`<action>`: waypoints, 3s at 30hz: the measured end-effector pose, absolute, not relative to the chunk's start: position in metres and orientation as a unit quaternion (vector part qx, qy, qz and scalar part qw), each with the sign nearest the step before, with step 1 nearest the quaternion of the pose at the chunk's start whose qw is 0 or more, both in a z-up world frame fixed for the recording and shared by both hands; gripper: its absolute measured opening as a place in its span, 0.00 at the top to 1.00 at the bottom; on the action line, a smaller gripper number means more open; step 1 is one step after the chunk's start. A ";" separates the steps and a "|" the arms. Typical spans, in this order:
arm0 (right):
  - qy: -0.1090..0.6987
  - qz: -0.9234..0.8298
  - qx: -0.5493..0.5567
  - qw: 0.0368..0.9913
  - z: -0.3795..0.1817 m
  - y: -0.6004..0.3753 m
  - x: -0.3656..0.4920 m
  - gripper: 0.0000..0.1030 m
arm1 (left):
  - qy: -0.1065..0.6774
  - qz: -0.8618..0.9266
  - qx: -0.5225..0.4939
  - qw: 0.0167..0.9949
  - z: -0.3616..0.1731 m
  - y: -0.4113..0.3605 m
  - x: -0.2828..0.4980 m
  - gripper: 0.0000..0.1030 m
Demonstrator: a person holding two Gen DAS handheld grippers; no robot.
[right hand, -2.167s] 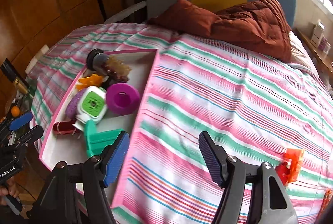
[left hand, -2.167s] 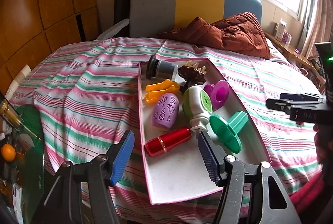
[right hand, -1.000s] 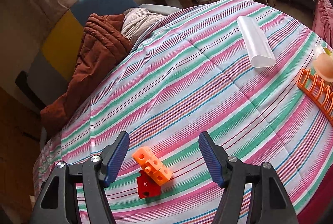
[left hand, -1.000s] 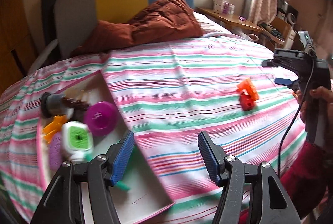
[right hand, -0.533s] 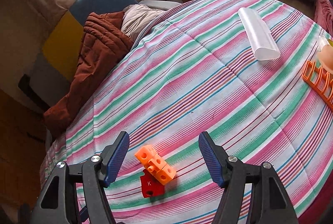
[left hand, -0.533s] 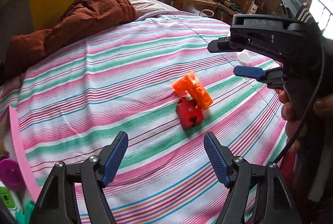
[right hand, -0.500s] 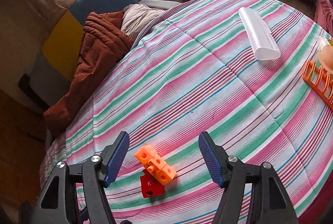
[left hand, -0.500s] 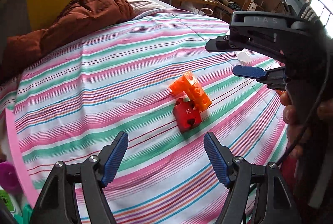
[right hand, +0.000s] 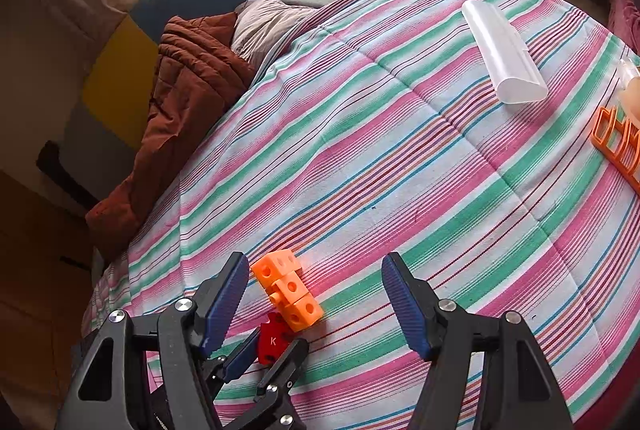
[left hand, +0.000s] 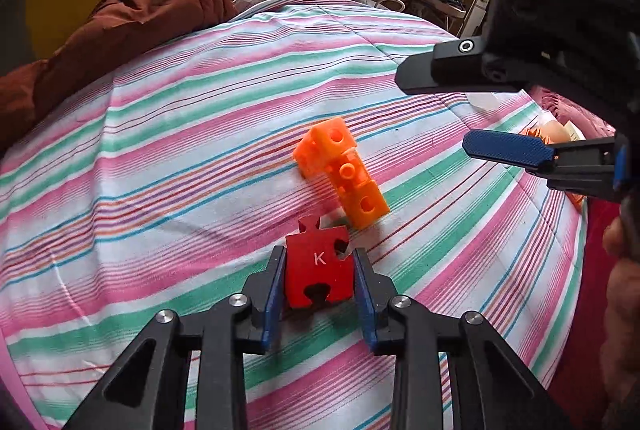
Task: Organize rigid objects
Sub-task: 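Lift the red puzzle piece with left tool while right tool approaches orange cubes, then grasp orange cubes with right tool while left tool carries puzzle piece to tray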
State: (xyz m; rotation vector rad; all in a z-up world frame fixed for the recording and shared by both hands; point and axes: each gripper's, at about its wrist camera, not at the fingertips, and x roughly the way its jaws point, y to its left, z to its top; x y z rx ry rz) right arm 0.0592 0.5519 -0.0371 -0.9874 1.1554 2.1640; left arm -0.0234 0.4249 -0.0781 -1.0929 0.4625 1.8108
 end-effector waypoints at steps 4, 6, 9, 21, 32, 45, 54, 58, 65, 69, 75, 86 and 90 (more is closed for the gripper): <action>0.419 0.792 -0.371 0.242 -0.038 0.549 0.056 0.32 | 0.176 0.752 -0.439 0.460 -0.079 0.389 -0.019 0.69; 0.414 0.792 -0.377 0.243 -0.040 0.548 0.055 0.32 | 0.169 0.758 -0.434 0.456 -0.079 0.370 -0.014 0.69; 0.412 0.788 -0.392 0.234 -0.044 0.545 0.050 0.32 | 0.171 0.771 -0.420 0.447 -0.079 0.343 -0.003 0.69; 0.358 0.816 -0.404 0.205 -0.038 0.524 0.029 0.32 | 0.177 0.794 -0.389 0.433 -0.081 0.305 0.015 0.69; 0.365 0.818 -0.428 0.120 -0.051 0.515 -0.024 0.30 | 0.161 0.795 -0.387 0.438 -0.082 0.295 0.016 0.68; 0.347 0.826 -0.434 0.094 -0.046 0.498 -0.030 0.30 | 0.150 0.797 -0.385 0.441 -0.084 0.294 0.014 0.68; 0.234 0.825 -0.501 0.117 -0.063 0.477 -0.046 0.30 | 0.143 0.796 -0.387 0.443 -0.084 0.293 0.013 0.68; 0.208 0.826 -0.508 0.132 -0.067 0.478 -0.049 0.30 | 0.142 0.796 -0.387 0.444 -0.084 0.292 0.013 0.68; 0.160 0.824 -0.529 0.126 -0.077 0.467 -0.058 0.32 | 0.142 0.795 -0.388 0.444 -0.084 0.293 0.013 0.68; 0.111 0.825 -0.539 0.129 -0.080 0.455 -0.060 0.58 | 0.140 0.794 -0.391 0.444 -0.084 0.293 0.013 0.68; 0.138 0.825 -0.535 0.117 -0.083 0.461 -0.057 0.55 | 0.137 0.790 -0.405 0.439 -0.080 0.295 0.009 0.69; 0.095 0.833 -0.532 0.120 -0.083 0.450 -0.057 0.55 | 0.087 0.784 -0.426 0.443 -0.046 0.273 0.010 0.69; 0.074 0.835 -0.531 0.123 -0.083 0.445 -0.057 0.56 | 0.077 0.797 -0.412 0.435 -0.026 0.257 0.017 0.69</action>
